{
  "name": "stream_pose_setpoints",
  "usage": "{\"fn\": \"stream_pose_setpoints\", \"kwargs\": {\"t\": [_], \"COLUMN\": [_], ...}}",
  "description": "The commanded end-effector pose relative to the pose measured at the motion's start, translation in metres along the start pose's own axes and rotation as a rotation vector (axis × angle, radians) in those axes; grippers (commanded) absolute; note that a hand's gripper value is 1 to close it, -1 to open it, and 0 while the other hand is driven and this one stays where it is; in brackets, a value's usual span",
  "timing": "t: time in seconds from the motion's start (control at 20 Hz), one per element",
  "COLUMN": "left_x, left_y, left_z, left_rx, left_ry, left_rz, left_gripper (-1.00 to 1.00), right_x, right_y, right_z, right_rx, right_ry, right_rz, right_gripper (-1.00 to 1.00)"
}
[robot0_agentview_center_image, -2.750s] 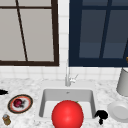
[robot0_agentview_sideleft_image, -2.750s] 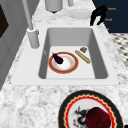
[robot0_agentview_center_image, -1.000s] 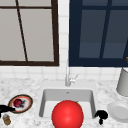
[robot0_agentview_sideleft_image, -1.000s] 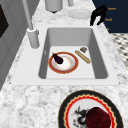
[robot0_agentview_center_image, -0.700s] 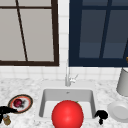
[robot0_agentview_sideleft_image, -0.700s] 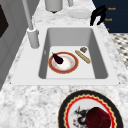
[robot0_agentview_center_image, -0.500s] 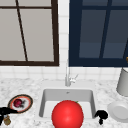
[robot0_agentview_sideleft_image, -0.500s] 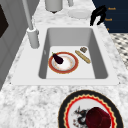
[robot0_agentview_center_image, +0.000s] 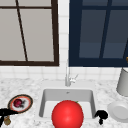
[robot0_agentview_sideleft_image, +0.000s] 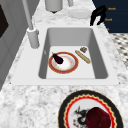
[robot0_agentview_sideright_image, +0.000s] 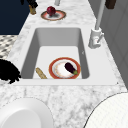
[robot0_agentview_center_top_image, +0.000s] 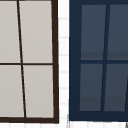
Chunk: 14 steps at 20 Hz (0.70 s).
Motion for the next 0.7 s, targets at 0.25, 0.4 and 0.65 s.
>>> {"fn": "stream_pose_setpoints", "kwargs": {"t": [0.25, 0.4, 0.65], "left_x": [-0.006, -0.015, -0.03], "left_y": [-0.014, -0.017, -0.019], "left_z": [0.014, 0.019, 0.025], "left_rx": [0.002, 0.015, 0.041], "left_ry": [-0.017, -0.022, -0.021], "left_rz": [0.021, 0.043, 0.077], "left_gripper": [-1.0, -1.0, -1.0], "right_x": [0.0, 0.0, 0.0], "right_y": [0.0, 0.0, 0.0], "right_z": [0.0, 0.0, 0.0], "right_rx": [0.0, 0.0, 0.0], "right_ry": [0.0, 0.0, 0.0], "right_rz": [0.0, 0.0, 0.0], "right_gripper": [0.0, 0.0, 0.0]}}
